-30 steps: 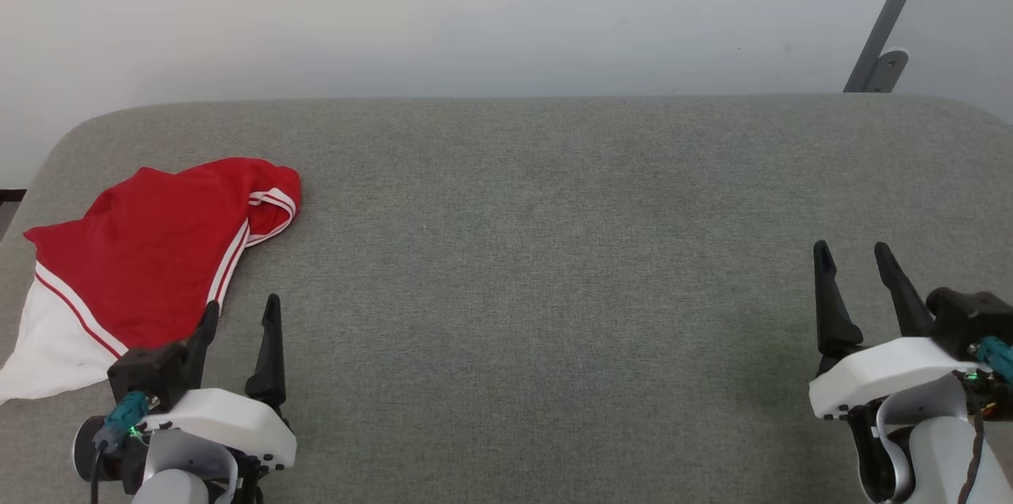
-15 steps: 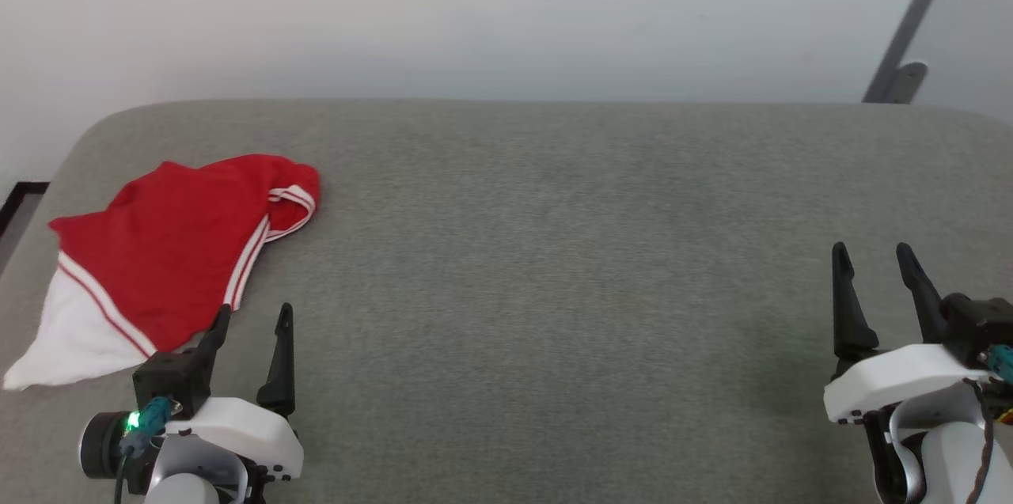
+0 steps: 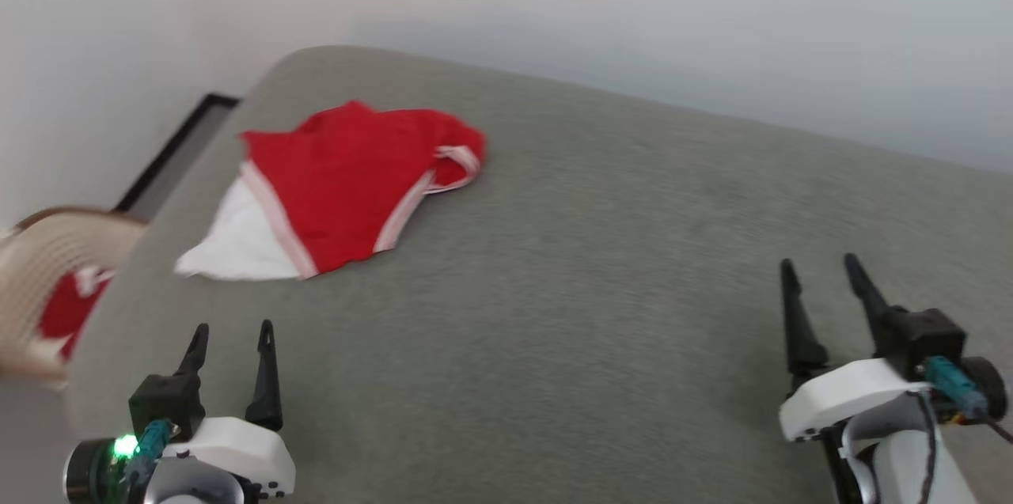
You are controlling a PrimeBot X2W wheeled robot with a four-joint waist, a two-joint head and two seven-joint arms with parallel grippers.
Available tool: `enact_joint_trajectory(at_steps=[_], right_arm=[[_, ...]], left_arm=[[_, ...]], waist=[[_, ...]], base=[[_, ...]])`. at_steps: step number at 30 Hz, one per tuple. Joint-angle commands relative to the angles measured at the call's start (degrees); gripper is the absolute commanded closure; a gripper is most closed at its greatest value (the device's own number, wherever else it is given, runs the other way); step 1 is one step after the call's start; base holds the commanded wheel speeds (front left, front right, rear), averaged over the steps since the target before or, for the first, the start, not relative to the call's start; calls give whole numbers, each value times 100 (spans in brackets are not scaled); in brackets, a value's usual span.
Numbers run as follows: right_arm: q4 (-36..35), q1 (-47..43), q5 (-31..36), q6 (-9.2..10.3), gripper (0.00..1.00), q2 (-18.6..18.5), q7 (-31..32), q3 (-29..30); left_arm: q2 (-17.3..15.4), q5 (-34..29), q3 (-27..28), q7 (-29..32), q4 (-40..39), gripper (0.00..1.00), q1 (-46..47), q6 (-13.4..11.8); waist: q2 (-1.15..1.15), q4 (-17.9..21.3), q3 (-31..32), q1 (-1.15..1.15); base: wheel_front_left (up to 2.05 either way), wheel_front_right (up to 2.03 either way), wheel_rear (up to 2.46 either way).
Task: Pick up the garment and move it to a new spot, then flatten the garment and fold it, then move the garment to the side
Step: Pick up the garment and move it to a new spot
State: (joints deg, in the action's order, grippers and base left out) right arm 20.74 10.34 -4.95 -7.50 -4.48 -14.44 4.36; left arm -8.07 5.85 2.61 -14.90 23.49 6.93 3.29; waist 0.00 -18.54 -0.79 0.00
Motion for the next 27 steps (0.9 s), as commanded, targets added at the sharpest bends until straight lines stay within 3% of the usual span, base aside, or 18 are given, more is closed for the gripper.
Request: enact_joint_trajectory(at_steps=[1,5,16,22,27], right_arm=[[39,58,-14,2,0,25,-36,-56],[159,88,-85,2,0,65,-57,-312],[688,753,-258,3,0,127,-75,-1373],[763,810,-318,3,0,133,-80,-1380],[507,629,-238,2,0,138,-78,-1135]], left_arm=[[30,-41,35,-44,-54,0,-78,-34],[118,-67,169,-43,-208,0,-226,-94],[398,68,665,-39,-935,0,-730,-298],[453,-13,492,-39,-806,0,-493,-34],[84,-299,-65,-39,-357,0,348,303]], waist=[[0,-638,30,0],[0,-1084,34,0],[0,-1231,-222,0],[0,-1184,-216,0],[0,-898,-285,0]], base=[[0,0,0],[0,0,0],[0,0,0],[0,0,0],[0,0,0]])
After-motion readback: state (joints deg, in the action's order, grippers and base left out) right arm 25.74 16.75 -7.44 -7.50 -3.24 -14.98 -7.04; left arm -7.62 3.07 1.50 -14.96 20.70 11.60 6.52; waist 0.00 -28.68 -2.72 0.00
